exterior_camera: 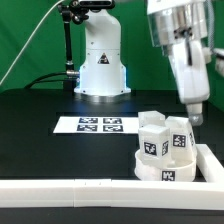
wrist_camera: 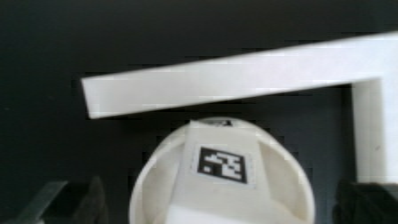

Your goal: Assemble stool

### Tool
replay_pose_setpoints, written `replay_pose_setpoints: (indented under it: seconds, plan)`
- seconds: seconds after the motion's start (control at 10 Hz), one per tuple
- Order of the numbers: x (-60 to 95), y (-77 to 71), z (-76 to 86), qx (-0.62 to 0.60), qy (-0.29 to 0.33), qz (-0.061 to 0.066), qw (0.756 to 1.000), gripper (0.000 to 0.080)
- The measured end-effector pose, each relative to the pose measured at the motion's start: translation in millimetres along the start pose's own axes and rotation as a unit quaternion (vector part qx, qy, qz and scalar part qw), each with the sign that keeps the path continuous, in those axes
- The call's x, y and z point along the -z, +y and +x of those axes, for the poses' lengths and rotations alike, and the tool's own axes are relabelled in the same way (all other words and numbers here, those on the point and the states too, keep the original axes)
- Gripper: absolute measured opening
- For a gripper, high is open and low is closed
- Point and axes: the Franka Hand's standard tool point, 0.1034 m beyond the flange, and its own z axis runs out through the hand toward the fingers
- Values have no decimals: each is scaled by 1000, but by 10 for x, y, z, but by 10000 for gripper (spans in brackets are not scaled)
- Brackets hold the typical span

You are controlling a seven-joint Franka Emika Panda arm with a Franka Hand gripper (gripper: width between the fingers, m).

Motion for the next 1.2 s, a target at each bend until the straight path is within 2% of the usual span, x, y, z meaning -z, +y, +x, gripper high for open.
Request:
replay_pose_setpoints:
  seconds: [0.2, 0.3, 0.4, 0.5, 0.7, 1.1, 1.2]
  plan:
    - [-39, 8, 21, 2, 2, -1, 1000, 649]
    - [-37, 5, 21, 57, 3, -1, 998, 649]
    - [-42, 31, -2, 130, 10, -12, 991, 649]
    - [-38, 50, -23, 212, 19, -29, 977, 649]
    - [-34, 33, -80, 368, 18, -47, 929, 649]
    - [-47, 41, -90, 494, 10, -51, 868, 649]
    - [-44, 35, -73, 544, 9, -53, 838, 649]
